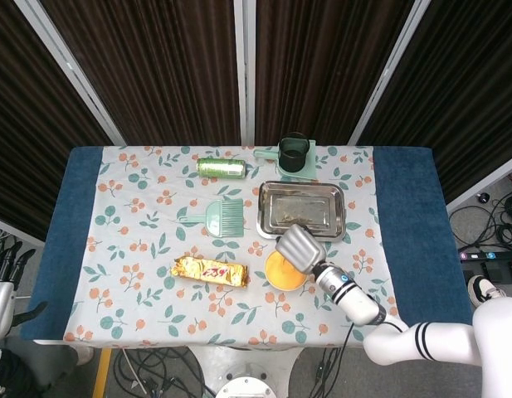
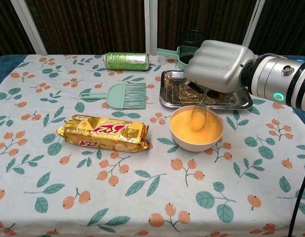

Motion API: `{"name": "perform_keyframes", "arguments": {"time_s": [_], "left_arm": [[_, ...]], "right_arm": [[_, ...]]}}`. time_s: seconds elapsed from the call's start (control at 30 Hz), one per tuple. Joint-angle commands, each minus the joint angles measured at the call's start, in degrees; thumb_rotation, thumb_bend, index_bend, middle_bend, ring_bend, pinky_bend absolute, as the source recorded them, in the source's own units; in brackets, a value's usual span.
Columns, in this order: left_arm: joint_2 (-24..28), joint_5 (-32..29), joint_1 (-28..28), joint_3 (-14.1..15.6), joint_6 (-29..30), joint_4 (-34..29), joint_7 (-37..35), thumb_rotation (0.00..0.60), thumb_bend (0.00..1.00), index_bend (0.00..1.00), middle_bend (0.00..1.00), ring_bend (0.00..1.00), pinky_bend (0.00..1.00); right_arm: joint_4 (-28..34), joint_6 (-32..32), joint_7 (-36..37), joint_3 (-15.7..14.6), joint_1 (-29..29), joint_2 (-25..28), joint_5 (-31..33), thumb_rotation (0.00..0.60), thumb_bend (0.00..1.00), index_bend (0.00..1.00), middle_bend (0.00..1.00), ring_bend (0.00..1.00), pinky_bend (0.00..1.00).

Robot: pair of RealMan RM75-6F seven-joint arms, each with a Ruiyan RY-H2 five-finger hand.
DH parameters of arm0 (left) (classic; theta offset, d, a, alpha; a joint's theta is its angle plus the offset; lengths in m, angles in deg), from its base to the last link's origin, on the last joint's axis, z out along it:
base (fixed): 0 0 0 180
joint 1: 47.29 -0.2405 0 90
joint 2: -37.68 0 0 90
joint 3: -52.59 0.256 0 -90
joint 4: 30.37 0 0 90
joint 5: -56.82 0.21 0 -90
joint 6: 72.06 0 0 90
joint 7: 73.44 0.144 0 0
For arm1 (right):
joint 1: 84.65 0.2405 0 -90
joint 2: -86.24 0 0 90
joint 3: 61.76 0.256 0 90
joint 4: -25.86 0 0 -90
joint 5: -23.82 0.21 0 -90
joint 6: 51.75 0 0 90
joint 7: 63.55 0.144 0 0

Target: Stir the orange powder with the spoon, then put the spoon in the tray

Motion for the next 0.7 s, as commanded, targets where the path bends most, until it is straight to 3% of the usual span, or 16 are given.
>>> {"name": "perform_keyframes", "arguments": {"time_s": [0.03, 0.23, 0.43, 0.7], "left_arm": [[0.01, -0.01, -0.03, 0.04, -0.02, -0.03, 0.01, 0.600, 0.00, 0.17, 0.12, 0.09, 0.06], [0.03, -0.03, -0.23, 0.31, -0.19, 0.03, -0.57, 0.600, 0.00, 0.17, 0.12, 0.09, 0.06], [-0.01, -0.02, -0.44, 0.47, -0.16, 0.31, -1.21, 0.600, 0.00, 0.17, 0.12, 0.09, 0.06], [-0.15, -0.06, -0.77, 0.65, -0.10, 0.73, -2.28, 0.600, 0.00, 0.17, 0.12, 0.09, 0.06]], "right_arm": [[-2.07, -0.29, -2.85, -0.72, 0.77, -0.90, -0.75, 0.600, 0.53, 0.79, 0.96, 1.00, 1.00], [-5.42, -0.35, -7.03, -2.25, 1.27, -4.01, -2.91, 0.600, 0.53, 0.80, 0.96, 1.00, 1.00], [-4.62, -1.20, -7.31, -3.16, 0.77, -5.67, -3.18, 0.600, 0.53, 0.81, 0.96, 1.00, 1.00], [-0.68, -0.08, -1.08, -0.87, -1.35, -4.38, -0.65, 0.600, 0.53, 0.81, 0.96, 1.00, 1.00]]}}
